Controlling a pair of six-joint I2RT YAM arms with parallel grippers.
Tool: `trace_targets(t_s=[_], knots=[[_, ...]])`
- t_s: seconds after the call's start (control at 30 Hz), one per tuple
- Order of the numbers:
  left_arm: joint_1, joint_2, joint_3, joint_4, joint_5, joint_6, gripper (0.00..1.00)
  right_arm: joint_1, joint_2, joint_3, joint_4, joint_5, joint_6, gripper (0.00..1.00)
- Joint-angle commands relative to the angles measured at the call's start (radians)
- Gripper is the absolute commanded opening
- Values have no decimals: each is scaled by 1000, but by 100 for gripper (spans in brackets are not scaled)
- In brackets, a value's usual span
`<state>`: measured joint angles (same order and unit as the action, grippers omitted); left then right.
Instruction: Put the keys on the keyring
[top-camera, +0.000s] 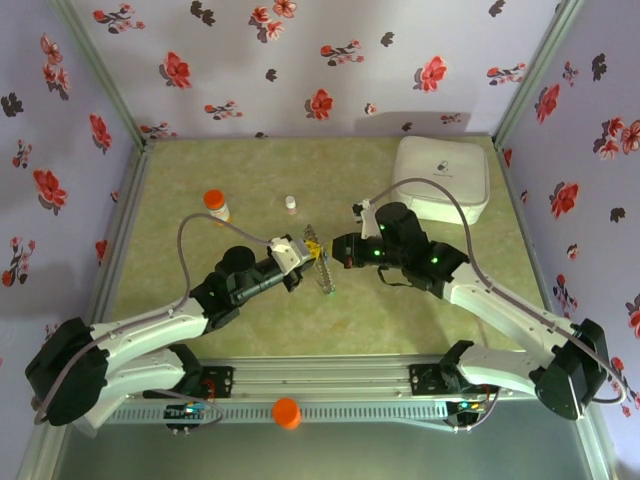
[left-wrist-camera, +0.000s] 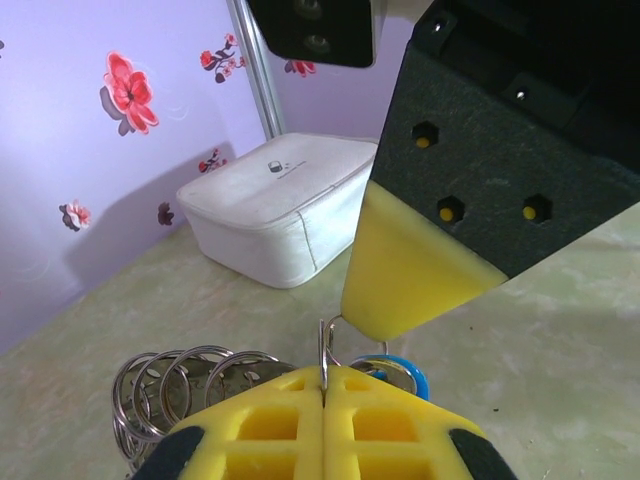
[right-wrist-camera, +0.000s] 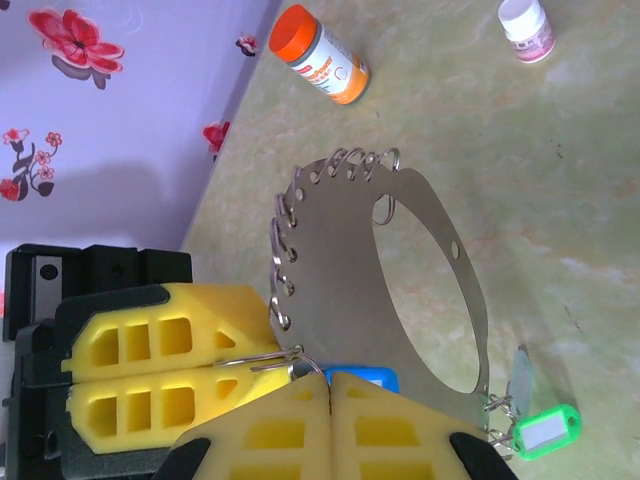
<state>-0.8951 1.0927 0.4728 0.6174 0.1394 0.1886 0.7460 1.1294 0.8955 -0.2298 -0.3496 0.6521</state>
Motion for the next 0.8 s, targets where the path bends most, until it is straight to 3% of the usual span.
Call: trace_targets(t_s=[0.0, 0.3, 0.47, 0.63, 0.77], knots=[[5, -36, 2, 107, 63, -23, 0, -23, 39, -12, 19, -42, 33, 0], [4, -39, -4, 131, 69, -25, 0, -37, 59, -6, 12, -115, 7, 3], [4, -25, -14, 130, 65, -32, 0, -79, 0, -8, -31, -83, -61, 15], [6, -8, -23, 144, 69, -46, 0, -86, -67, 11, -146, 33, -348, 26], [27, 14, -35, 180, 128, -86, 0, -85, -172, -109, 37, 35, -611, 34]])
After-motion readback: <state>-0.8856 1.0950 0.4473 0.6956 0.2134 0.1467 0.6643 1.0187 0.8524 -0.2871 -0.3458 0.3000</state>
